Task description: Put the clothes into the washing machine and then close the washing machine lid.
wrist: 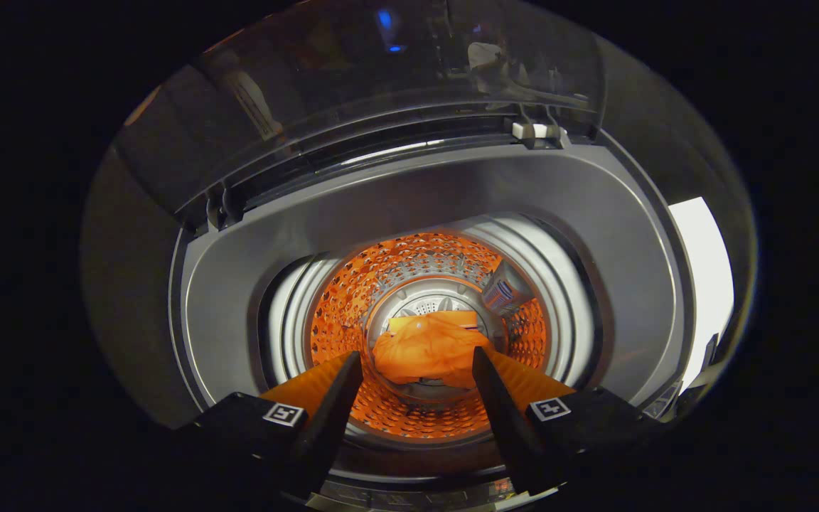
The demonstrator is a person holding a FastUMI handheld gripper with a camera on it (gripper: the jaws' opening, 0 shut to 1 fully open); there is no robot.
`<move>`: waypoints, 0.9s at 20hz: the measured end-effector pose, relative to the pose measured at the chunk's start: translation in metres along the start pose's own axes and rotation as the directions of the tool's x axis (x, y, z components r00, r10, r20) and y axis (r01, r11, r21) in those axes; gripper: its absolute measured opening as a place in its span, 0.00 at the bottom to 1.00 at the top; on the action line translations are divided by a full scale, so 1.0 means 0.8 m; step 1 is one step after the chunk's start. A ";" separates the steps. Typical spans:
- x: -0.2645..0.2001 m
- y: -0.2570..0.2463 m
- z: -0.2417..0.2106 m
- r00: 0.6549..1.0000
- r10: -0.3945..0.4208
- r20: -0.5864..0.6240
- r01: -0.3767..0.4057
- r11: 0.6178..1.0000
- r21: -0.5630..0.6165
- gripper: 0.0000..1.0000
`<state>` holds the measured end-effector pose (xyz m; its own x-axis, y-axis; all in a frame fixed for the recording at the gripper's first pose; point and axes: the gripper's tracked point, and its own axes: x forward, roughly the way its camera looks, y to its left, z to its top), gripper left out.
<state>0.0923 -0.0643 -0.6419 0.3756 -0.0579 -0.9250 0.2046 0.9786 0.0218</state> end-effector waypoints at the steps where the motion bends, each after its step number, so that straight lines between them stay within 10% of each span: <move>1: -0.008 -0.002 0.002 1.000 -0.007 0.016 0.007 1.000 -0.016 0.99; 18: -0.261 0.021 0.134 0.924 0.079 0.374 -0.024 0.989 -0.149 0.99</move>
<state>0.1142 -0.0566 -0.4077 0.7012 -0.0499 -0.7112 0.0584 0.9982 -0.0125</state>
